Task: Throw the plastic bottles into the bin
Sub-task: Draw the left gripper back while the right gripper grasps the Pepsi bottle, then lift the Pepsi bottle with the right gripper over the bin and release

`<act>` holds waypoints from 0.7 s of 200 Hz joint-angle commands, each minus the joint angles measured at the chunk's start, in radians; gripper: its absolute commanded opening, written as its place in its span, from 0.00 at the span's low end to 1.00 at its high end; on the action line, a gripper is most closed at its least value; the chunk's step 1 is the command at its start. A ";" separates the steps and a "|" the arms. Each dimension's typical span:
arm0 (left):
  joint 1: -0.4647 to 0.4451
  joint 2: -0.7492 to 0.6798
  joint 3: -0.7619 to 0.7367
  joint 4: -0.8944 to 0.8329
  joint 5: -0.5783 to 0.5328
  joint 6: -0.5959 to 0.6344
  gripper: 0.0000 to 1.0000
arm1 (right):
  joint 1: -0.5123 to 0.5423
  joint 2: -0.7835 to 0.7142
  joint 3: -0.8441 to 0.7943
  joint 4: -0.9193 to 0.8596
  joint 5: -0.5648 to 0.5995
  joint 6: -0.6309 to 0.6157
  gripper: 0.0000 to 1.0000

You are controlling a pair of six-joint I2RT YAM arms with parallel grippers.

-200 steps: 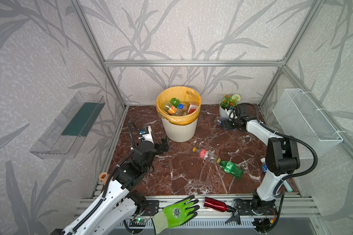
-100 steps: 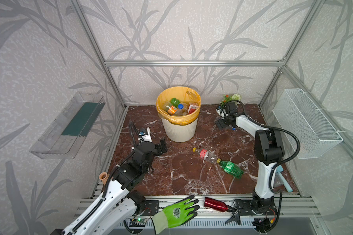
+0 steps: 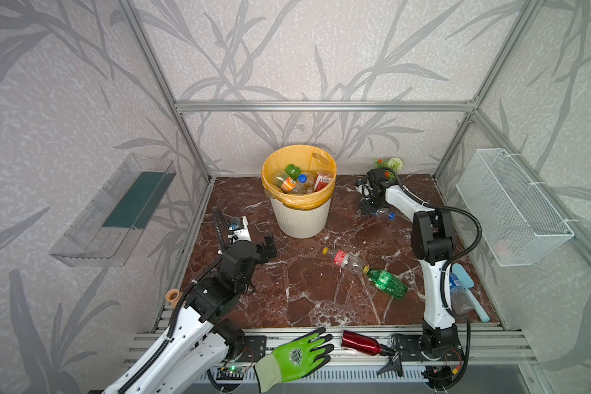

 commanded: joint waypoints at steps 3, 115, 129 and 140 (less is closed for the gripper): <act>0.002 -0.014 -0.016 -0.019 -0.030 -0.019 0.99 | 0.011 0.030 0.031 -0.155 0.004 -0.006 0.75; 0.005 -0.053 -0.044 -0.026 -0.062 -0.051 0.99 | 0.014 -0.404 -0.320 0.131 -0.217 0.299 0.46; 0.005 -0.068 -0.053 -0.023 -0.070 -0.063 0.99 | -0.001 -0.546 -0.426 0.253 -0.297 0.381 0.45; 0.006 -0.081 -0.061 -0.021 -0.081 -0.070 0.99 | -0.016 -0.678 -0.515 0.378 -0.349 0.455 0.45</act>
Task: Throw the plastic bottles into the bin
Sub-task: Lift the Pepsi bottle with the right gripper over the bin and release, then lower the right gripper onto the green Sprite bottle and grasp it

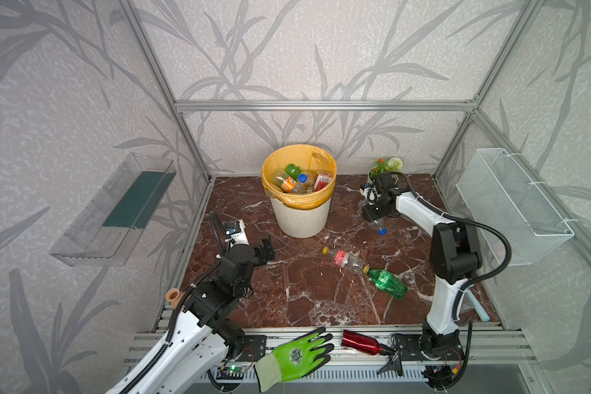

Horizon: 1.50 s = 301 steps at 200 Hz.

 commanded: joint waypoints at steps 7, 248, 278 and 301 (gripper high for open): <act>0.006 -0.039 -0.023 -0.020 -0.061 -0.052 0.99 | -0.037 -0.337 -0.181 0.402 -0.170 0.226 0.45; 0.018 0.043 0.011 -0.095 0.002 -0.121 0.99 | 0.257 -0.373 0.200 0.420 -0.018 0.344 0.99; 0.017 0.065 0.019 -0.065 0.074 -0.053 0.99 | 0.196 -0.506 -0.013 0.443 -0.013 0.363 0.99; 0.017 0.084 0.021 -0.044 0.124 -0.039 0.99 | 0.144 -0.620 -0.238 0.440 0.019 0.384 0.99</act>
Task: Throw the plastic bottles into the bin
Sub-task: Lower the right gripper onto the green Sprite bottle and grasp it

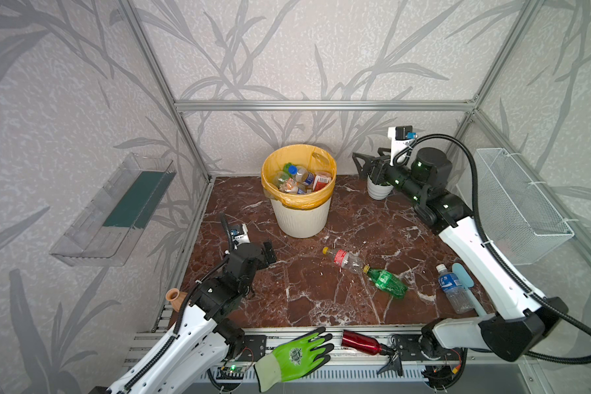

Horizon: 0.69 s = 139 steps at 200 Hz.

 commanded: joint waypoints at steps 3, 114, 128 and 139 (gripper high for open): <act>0.002 0.017 0.034 0.029 0.072 0.041 0.99 | -0.046 -0.073 -0.217 -0.027 0.047 0.015 0.99; -0.280 0.377 0.142 0.168 0.101 0.184 0.99 | -0.283 -0.456 -0.893 -0.144 0.069 0.187 0.99; -0.287 0.410 0.143 0.203 0.106 0.167 0.99 | -0.284 -0.448 -0.868 -0.230 0.060 0.156 0.99; -0.286 0.427 0.144 0.224 0.117 0.163 0.99 | -0.283 -0.443 -0.858 -0.291 0.045 0.132 0.98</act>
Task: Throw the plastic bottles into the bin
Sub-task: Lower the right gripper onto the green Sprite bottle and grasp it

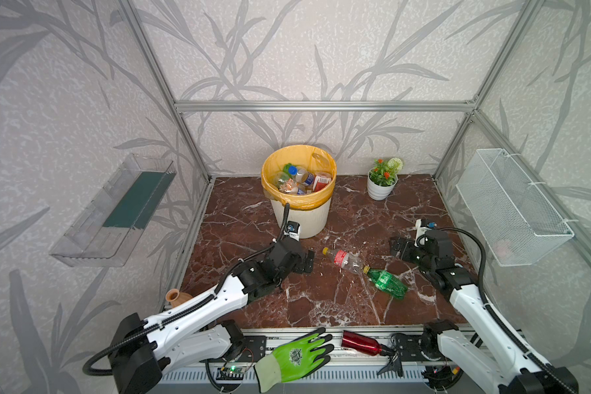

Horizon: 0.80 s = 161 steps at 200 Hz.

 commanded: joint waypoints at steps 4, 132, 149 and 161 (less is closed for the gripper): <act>-0.005 0.032 0.022 0.074 0.011 -0.008 0.99 | -0.003 0.002 0.043 -0.164 -0.026 -0.057 0.98; -0.005 0.034 0.008 0.069 0.005 0.033 0.99 | 0.131 0.035 -0.036 -0.334 -0.044 0.018 0.94; -0.005 0.021 -0.001 0.067 0.001 0.034 0.99 | 0.143 0.037 -0.045 -0.351 -0.039 0.026 0.93; -0.005 0.010 -0.008 0.067 -0.004 0.034 0.99 | 0.159 0.035 -0.050 -0.362 -0.034 0.039 0.93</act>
